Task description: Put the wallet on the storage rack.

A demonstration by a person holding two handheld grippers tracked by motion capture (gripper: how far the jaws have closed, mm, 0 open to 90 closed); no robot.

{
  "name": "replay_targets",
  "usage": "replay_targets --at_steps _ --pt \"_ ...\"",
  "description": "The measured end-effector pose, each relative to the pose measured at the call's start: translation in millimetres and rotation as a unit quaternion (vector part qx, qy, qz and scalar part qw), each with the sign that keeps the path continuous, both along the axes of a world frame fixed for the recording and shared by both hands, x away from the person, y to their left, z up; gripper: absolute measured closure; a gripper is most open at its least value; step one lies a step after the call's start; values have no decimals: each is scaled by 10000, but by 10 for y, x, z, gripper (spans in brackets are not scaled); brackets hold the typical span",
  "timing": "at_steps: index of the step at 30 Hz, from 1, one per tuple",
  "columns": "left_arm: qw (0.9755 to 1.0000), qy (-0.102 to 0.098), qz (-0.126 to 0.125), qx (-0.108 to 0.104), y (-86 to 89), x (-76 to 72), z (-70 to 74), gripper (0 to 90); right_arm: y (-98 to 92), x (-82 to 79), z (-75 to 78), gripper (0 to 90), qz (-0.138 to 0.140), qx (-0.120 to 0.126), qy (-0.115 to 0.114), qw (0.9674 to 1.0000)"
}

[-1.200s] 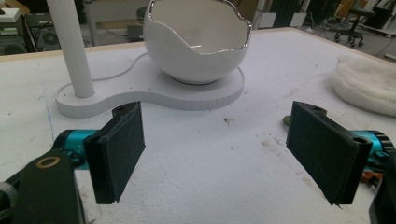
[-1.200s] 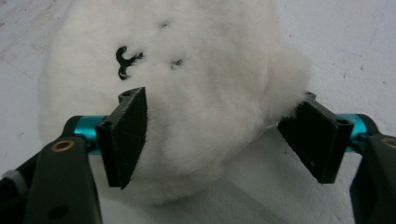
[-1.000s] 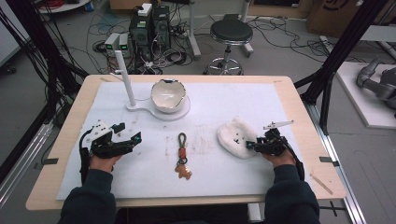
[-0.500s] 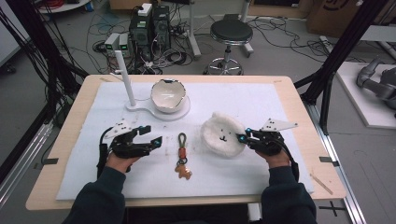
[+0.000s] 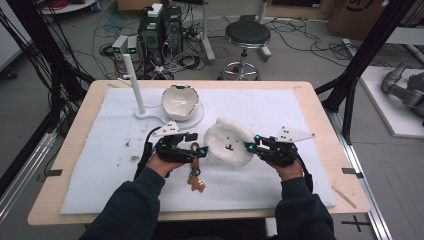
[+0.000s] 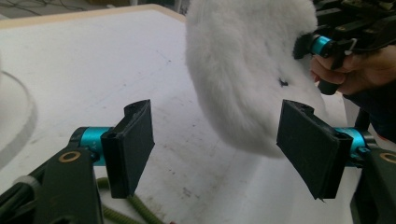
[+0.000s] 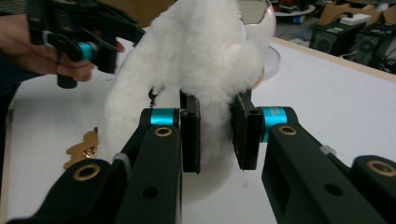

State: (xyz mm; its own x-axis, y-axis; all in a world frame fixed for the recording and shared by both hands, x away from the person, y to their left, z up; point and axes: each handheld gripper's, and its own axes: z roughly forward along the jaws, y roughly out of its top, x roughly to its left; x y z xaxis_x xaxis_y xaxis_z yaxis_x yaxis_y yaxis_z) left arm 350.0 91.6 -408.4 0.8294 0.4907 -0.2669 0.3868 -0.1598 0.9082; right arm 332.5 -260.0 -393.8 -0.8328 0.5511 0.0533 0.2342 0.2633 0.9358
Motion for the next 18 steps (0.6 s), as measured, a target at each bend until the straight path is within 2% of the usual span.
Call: replay_targets --at_steps 2,3,4,5,7,8,9,10,11,12,13,14,15,16,17,18 --pt "9999 122 -57 -21 -52 28 -25 272 39 -3 0 761 67 -23 -8 10000" --pt "9998 49 -199 -21 -60 25 -30 448 70 -5 -7 760 90 -133 -2 9999" --pt "9998 49 -199 -21 -60 25 -30 564 70 -5 -7 760 90 -133 -2 9999" --pt "9998 -17 -190 -48 -47 16 -17 631 79 -9 -15 758 68 -216 26 9997" --pt "9997 -57 -188 -132 -27 14 -1 743 70 -3 -15 755 71 -181 -2 9998" --pt "9996 -82 -167 -228 -14 9 13 743 70 -3 -15 755 71 -181 -2 9998" --pt "9993 -170 -166 -303 4 0 40 779 88 -8 -18 751 54 -258 -58 9996" --pt "9993 -170 -166 -303 4 0 40 785 88 -8 -18 751 54 -258 -58 9996" --pt "9991 -276 -161 -268 24 -13 73 790 125 -12 -37 731 66 -444 -81 9990" --pt "9991 -276 -161 -268 24 -13 73 792 125 -12 -37 731 66 -444 -81 9990" --pt "9990 -381 -132 -188 39 -23 105 795 149 11 -67 640 69 -543 64 9985" --pt "9990 -381 -132 -188 39 -23 105 796 149 11 -67 640 69 -543 64 9985" --pt "9988 -484 -75 -97 60 -28 135 798 139 35 -77 531 -91 -499 197 9985" --pt "9986 -536 -7 -30 85 -28 165 798 139 35 -77 531 -91 -499 197 9985" --pt "9980 -621 65 33 119 -22 199 799 80 48 -68 434 -342 -344 265 9985" --pt "9977 -662 129 62 151 -18 227 799 80 48 -68 434 -342 -344 265 9985"
